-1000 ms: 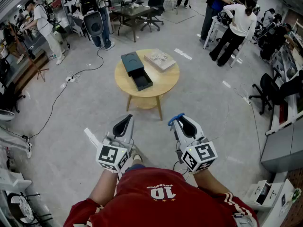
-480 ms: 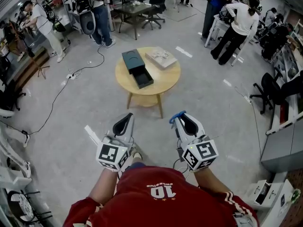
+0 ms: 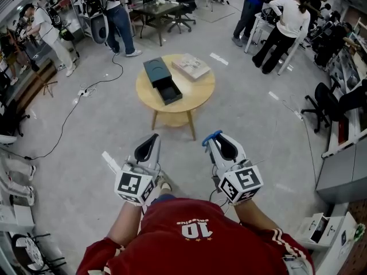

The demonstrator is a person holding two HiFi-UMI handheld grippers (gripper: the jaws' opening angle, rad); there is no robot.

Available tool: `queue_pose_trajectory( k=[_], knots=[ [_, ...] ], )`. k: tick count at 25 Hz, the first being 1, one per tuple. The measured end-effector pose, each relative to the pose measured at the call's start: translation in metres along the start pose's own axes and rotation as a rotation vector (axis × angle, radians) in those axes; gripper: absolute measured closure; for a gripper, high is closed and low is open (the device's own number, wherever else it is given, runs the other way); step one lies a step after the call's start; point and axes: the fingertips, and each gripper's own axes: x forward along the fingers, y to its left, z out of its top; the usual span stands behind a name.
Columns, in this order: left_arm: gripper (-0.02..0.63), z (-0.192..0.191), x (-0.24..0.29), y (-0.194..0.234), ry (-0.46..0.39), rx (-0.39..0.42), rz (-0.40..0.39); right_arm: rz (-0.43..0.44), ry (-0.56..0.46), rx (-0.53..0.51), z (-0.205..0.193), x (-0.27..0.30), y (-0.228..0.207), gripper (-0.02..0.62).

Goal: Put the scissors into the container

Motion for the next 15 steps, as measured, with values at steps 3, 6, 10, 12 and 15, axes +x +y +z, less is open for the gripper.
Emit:
queue_pose_trajectory(
  k=[3,6,10,12,15],
  knots=[
    [0.603,0.0006,0.0020,0.0036,0.001,0.000,-0.003,-0.001,-0.004,-0.005,0.0020,0.0035,0.0009,0.522],
    [0.603,-0.0004,0.0010,-0.0001,0.002,-0.002,0.001,-0.002,-0.016,-0.040,0.0028,-0.0007,0.0012,0.522],
    [0.603,0.0006,0.0021,-0.0049,0.003,0.003,-0.009,-0.002,-0.038,-0.070,0.0051,-0.0054,0.0025,0.522],
    [0.603,0.0016,0.0046,-0.0042,0.002,0.006,-0.013,-0.001,-0.042,-0.068,0.0055,-0.0043,0.0026,0.522],
    [0.603,0.0001,0.0072,-0.0022,0.002,0.002,-0.012,0.007,-0.040,-0.058,0.0048,-0.0025,0.0020,0.522]
  ],
)
